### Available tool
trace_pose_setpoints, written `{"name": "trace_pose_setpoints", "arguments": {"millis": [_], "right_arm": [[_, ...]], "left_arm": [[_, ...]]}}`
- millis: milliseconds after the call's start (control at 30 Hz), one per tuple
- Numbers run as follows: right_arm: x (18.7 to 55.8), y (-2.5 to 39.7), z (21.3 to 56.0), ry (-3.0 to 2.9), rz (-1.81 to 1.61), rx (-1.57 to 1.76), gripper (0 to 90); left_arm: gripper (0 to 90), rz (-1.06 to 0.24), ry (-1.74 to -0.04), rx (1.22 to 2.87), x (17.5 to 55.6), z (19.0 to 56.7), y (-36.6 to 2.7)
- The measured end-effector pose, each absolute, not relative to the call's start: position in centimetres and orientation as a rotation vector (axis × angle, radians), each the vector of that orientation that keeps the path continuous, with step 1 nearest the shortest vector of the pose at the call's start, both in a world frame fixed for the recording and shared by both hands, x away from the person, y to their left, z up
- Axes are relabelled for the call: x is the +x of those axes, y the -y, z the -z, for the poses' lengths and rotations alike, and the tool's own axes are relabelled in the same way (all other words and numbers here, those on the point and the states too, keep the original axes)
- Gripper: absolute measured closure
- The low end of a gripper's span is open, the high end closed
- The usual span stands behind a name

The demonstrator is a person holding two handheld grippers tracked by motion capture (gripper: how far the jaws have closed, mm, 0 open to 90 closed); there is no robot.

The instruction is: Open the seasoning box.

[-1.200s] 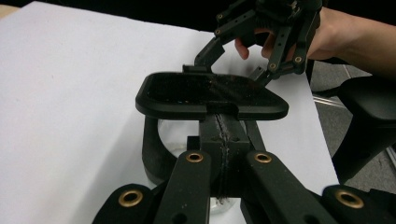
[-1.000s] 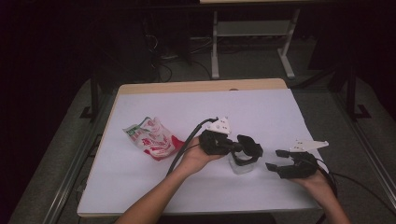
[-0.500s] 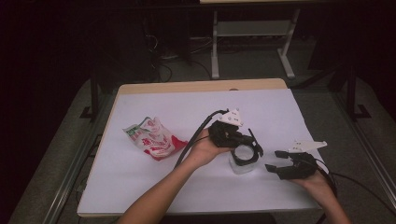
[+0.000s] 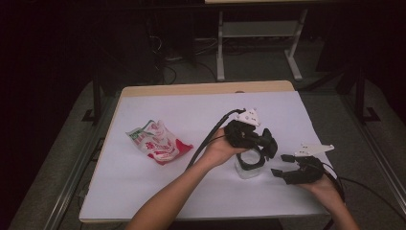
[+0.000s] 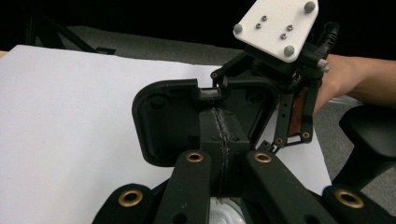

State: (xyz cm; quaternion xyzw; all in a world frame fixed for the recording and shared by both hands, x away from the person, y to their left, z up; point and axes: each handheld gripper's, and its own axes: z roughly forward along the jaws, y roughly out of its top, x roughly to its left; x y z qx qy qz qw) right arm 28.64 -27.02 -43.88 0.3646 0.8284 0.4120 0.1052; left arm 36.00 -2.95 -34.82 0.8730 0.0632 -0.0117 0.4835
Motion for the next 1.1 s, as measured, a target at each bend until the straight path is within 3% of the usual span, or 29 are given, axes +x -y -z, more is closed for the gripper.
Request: {"name": "trace_pose_setpoints", "arguments": {"millis": [600, 1100], "right_arm": [[28.6, 26.9, 44.0, -2.45, -1.204, 1.051, 27.3], [28.5, 26.9, 44.1, -2.445, -1.195, 1.064, 26.9]], "left_arm": [[89.1, 0.041, -0.151, 2.141, 36.2, 35.0, 3.1], [75.6, 0.071, -0.209, 2.139, 34.9, 34.1, 0.1]]}}
